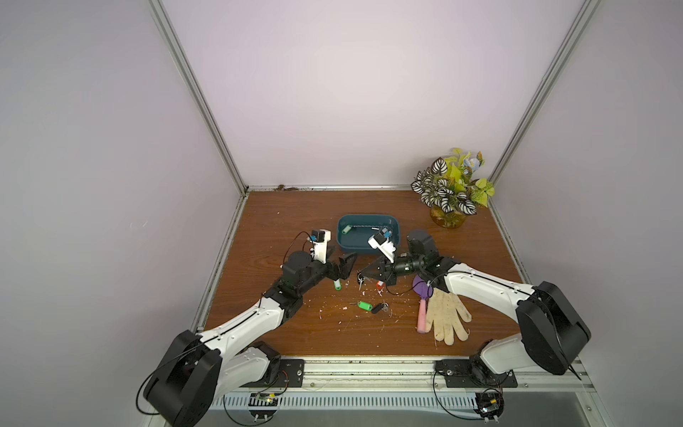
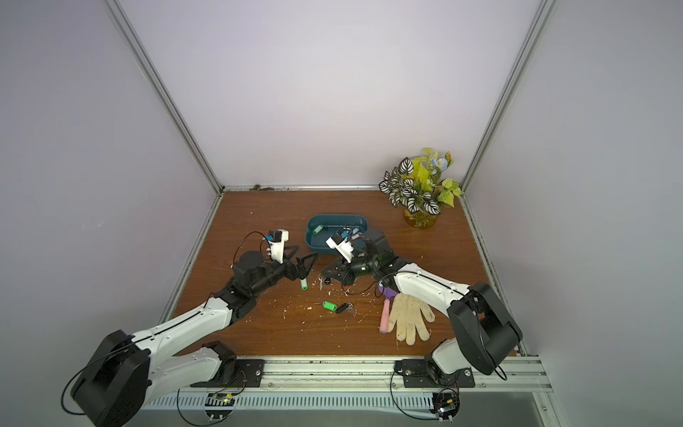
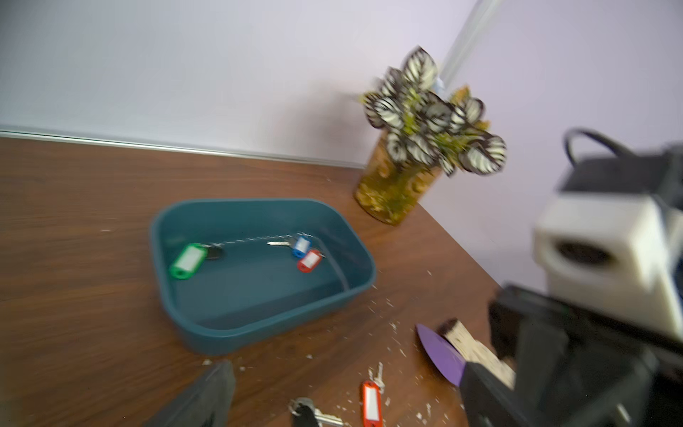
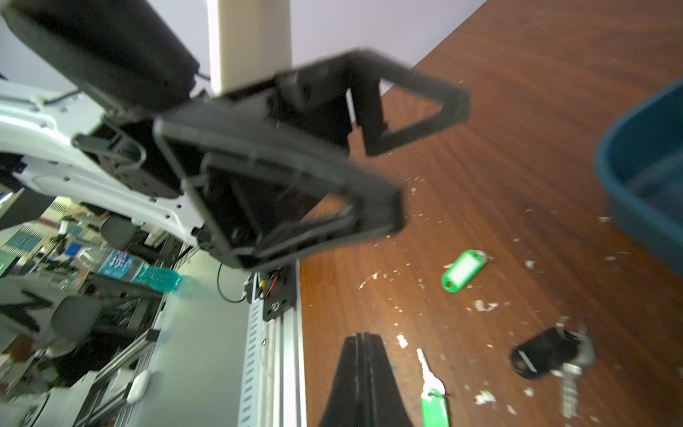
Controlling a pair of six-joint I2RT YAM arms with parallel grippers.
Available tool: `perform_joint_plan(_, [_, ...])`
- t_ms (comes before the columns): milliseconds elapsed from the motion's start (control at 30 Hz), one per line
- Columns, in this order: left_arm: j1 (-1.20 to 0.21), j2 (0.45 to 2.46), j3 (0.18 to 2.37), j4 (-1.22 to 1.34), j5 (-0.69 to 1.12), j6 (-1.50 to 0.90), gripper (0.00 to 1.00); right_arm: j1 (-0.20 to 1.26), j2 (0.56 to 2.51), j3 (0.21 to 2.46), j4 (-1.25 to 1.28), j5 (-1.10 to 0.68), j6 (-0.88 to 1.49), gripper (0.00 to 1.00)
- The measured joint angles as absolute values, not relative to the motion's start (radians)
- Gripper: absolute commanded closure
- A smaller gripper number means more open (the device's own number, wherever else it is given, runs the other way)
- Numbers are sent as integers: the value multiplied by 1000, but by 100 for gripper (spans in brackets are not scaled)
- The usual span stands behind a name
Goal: Take the keys out of the storage box
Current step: Place the key at the center of the board.
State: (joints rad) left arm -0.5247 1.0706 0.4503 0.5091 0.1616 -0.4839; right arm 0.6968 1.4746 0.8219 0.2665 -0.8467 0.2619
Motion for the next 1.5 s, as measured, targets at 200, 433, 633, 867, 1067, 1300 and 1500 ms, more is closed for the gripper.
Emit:
perform_joint_plan(200, [-495,997,484,323,-67,-574,1,810,1545,819,272,-807,202,100])
perform_joint_plan(433, [-435,992,505,171,-180,-636,1,870,1730,876,241,-720,155,100])
perform_joint_plan(633, [-435,1013,539,152,-202,-646,1,885,1858,975,228,-683,146,94])
perform_joint_plan(867, [-435,1068,562,152,-204,-648,1,885,1920,1007,212,-658,133,72])
perform_joint_plan(1067, [-435,1116,595,154,-188,-647,1,855,1869,970,235,-651,130,56])
perform_joint_plan(1300, [-486,1290,754,147,-176,-619,1,686,1545,770,329,-619,181,34])
perform_joint_plan(1500, [-555,1625,1105,39,-188,-566,11,578,1235,618,376,-328,197,1])
